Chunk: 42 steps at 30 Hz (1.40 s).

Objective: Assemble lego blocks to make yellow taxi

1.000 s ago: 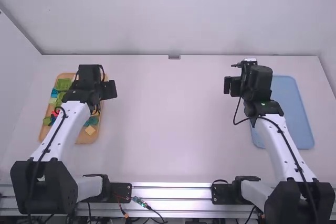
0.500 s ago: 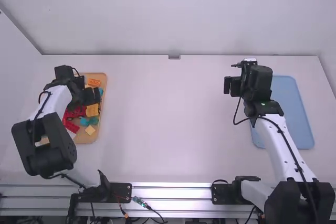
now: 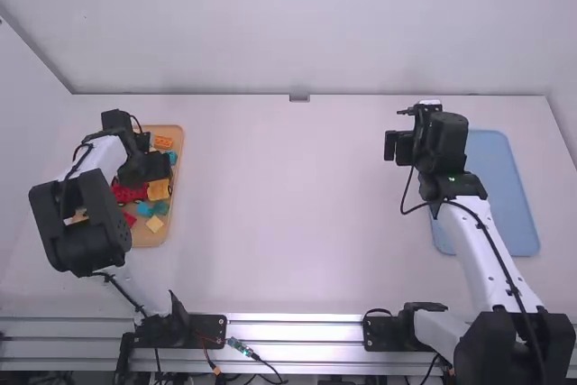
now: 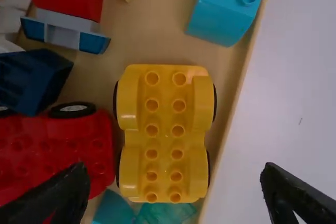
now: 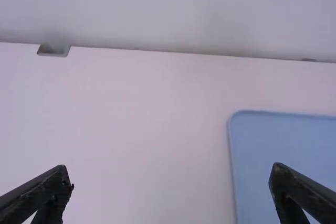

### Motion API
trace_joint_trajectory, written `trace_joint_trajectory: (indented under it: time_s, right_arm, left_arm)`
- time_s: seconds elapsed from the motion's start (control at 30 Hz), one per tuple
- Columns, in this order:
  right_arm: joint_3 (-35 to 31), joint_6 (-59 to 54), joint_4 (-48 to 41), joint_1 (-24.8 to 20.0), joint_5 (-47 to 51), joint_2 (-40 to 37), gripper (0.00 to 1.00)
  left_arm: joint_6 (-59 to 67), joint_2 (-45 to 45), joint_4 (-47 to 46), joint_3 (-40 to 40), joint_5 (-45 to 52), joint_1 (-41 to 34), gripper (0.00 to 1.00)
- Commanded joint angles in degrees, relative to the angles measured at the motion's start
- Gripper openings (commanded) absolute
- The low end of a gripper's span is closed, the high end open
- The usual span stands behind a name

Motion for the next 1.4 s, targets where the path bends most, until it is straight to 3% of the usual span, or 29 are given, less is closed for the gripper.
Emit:
trace_joint_trajectory:
  time_s: [0.0, 0.53, 0.6, 0.97, 1.2, 1.3, 1.33, 1.37]
  right_arm:
    - [0.9, 0.1, 0.2, 0.3, 0.1, 0.0, 0.99]
    - [0.9, 0.1, 0.2, 0.3, 0.2, 0.0, 0.99]
    - [0.9, 0.1, 0.2, 0.3, 0.2, 0.0, 0.99]
    - [0.9, 0.1, 0.1, 0.3, 0.2, 0.1, 0.99]
    - [0.9, 0.1, -0.1, 0.3, 0.2, 0.1, 0.99]
    - [0.9, 0.1, -0.2, 0.3, 0.2, 0.1, 0.99]
    - [0.9, 0.1, -0.3, 0.3, 0.2, 0.1, 0.99]
    - [0.9, 0.1, -0.3, 0.3, 0.2, 0.1, 0.99]
  left_arm:
    - [1.1, 0.2, 0.3, -1.7, -0.8, -0.1, 0.8]
    - [3.8, 0.2, 10.4, -10.3, -1.0, -0.1, 0.79]
    - [3.4, 0.2, 12.6, -11.2, -1.0, -0.1, 0.72]
    - [2.2, 0.2, 15.9, -13.1, -1.0, 0.0, 0.67]
    - [1.8, 0.5, 16.1, -13.1, -1.1, 0.0, 0.68]
    - [-0.9, 0.9, 15.8, -13.1, -5.2, 0.0, 0.79]
    - [-0.8, 1.0, 15.6, -13.1, -5.4, -0.1, 0.68]
    - [-0.4, 1.0, 15.6, -13.1, -5.3, -0.1, 0.63]
